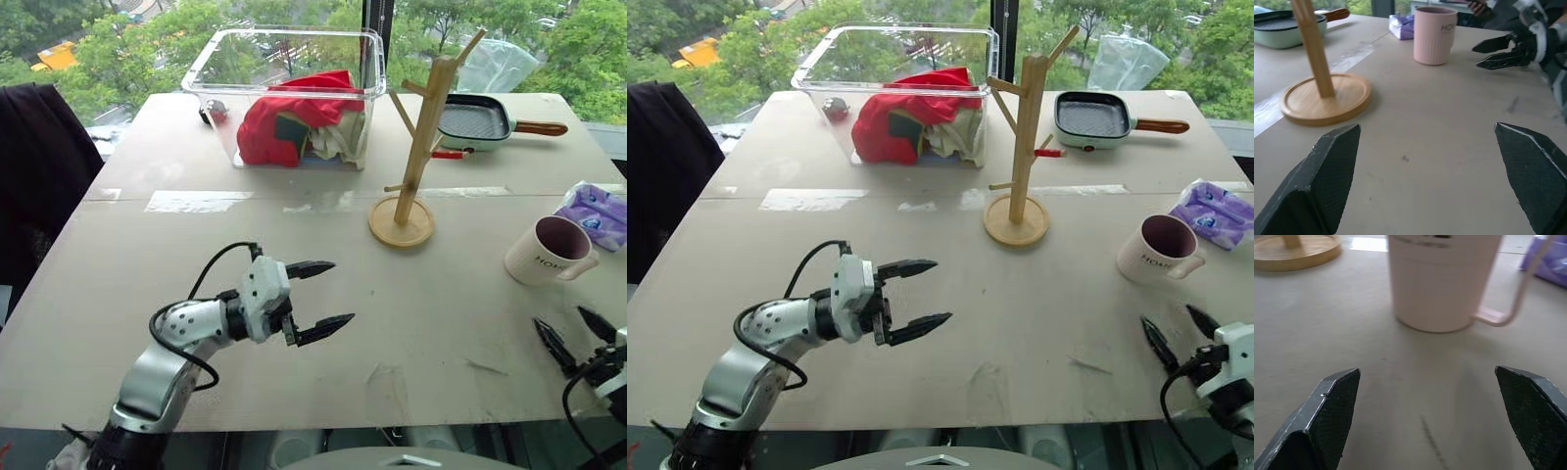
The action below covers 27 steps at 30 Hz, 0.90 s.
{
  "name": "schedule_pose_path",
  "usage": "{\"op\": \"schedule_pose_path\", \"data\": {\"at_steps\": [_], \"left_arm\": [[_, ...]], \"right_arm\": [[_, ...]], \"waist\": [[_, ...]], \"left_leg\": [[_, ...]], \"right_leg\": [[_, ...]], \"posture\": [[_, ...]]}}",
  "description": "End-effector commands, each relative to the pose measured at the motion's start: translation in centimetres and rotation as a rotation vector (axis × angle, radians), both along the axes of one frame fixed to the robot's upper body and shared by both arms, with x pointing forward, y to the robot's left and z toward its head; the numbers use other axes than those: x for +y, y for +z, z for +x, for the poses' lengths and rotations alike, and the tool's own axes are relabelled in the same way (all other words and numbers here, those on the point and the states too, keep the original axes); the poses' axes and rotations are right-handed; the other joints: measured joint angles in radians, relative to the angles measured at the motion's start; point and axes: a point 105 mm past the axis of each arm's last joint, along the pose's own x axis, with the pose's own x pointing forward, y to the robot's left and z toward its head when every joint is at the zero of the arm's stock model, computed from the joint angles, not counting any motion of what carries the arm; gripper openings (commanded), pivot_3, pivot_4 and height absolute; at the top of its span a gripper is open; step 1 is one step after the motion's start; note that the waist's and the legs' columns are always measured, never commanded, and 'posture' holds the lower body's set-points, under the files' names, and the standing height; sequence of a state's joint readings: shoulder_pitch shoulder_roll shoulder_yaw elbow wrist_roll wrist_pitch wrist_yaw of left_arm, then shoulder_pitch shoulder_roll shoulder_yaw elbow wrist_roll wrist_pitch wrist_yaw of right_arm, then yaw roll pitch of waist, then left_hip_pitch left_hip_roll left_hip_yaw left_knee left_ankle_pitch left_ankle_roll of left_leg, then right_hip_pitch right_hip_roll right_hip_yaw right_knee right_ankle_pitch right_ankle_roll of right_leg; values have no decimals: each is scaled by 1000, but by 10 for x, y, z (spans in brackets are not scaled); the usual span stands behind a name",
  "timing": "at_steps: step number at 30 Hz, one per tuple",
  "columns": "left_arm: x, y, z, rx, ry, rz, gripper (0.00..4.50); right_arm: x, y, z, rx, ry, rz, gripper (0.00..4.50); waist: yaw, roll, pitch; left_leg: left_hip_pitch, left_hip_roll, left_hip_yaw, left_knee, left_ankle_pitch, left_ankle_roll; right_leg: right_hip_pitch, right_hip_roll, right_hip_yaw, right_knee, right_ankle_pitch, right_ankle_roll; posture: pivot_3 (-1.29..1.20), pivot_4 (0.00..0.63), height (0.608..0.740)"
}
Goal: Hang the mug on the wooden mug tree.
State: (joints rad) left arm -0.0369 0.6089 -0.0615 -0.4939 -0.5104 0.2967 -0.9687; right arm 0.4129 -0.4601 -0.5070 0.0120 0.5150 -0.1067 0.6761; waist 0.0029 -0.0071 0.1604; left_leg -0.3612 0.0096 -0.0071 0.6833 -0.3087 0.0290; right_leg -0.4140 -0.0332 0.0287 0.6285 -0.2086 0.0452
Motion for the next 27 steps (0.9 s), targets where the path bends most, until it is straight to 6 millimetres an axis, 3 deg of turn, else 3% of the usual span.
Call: {"op": "schedule_pose_path", "data": {"at_steps": [1,6,15,27], "left_arm": [[-14,15,-8,-11,-103,-2,4500],[-26,21,-3,-22,-113,39,4500],[-32,33,0,-52,-78,64,4500],[-38,41,-1,-69,-74,57,4500]], "right_arm": [[-25,17,5,-69,-134,-20,4462],[-39,23,26,-103,-189,7,4462],[-30,31,54,-149,-110,120,4462],[-24,22,83,-112,-38,137,4462]], "waist": [[-8,1,0],[-17,0,0],[-16,1,0],[-18,1,0]], "left_leg": [[0,0,0,0,0,0],[0,-2,0,0,0,0],[0,-2,-1,0,0,0],[1,-3,1,0,0,0]], "right_leg": [[0,0,0,0,0,0],[0,1,1,1,0,0],[0,1,2,0,2,3],[0,1,3,1,2,2]], "posture": [[0,150,740],[0,150,740],[0,150,740],[0,150,740]]}}
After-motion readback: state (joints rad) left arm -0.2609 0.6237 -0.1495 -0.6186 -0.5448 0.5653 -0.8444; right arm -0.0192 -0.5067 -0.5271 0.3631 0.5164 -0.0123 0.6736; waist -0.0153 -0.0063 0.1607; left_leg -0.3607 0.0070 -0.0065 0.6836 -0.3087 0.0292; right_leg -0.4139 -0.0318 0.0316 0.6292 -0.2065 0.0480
